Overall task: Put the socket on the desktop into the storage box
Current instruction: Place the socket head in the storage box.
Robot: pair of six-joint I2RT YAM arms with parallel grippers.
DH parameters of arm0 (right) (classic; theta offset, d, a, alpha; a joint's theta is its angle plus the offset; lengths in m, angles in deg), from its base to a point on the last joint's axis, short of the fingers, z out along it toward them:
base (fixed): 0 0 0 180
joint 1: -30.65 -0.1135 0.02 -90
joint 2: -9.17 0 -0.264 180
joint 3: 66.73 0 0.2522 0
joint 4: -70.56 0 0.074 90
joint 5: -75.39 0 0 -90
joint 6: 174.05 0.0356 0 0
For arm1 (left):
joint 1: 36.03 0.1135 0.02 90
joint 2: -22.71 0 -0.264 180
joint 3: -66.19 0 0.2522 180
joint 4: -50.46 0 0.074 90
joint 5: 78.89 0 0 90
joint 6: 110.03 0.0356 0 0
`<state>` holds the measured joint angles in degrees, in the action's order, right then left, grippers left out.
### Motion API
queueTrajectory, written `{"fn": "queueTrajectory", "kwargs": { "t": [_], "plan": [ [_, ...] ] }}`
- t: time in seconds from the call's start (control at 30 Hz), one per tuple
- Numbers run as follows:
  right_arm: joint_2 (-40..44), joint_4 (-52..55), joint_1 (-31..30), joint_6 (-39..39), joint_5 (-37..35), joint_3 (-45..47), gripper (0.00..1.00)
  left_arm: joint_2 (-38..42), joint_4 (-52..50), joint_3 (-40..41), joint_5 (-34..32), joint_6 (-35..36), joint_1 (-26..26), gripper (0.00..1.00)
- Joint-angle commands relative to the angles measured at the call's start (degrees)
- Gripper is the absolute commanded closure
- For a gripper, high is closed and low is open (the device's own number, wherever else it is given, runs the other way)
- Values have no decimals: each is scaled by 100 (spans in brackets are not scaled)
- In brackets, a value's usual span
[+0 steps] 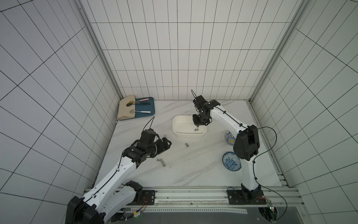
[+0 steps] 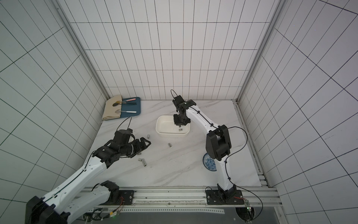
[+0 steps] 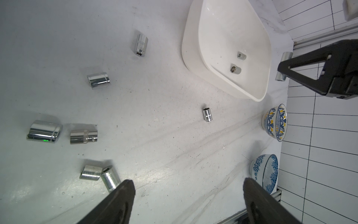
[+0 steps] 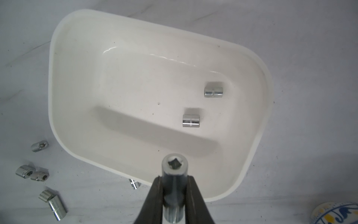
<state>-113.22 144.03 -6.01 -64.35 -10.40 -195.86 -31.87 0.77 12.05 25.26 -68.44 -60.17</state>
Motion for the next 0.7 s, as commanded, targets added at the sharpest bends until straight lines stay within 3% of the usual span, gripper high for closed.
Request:
{"fn": "queueTrajectory", "kwargs": {
  "t": [0.0, 0.33, 0.67],
  "plan": [
    [-341, 324, 106, -46, 131, -480, 86, 93, -106, -146, 70, 94, 50, 9],
    [-1353, 462, 201, 29, 271, -1397, 85, 212, -141, -5, 79, 43, 67, 9],
    [-1851, 462, 274, 77, 267, -1641, 83, 291, -185, 43, 66, 51, 97, 9]
  ]
}}
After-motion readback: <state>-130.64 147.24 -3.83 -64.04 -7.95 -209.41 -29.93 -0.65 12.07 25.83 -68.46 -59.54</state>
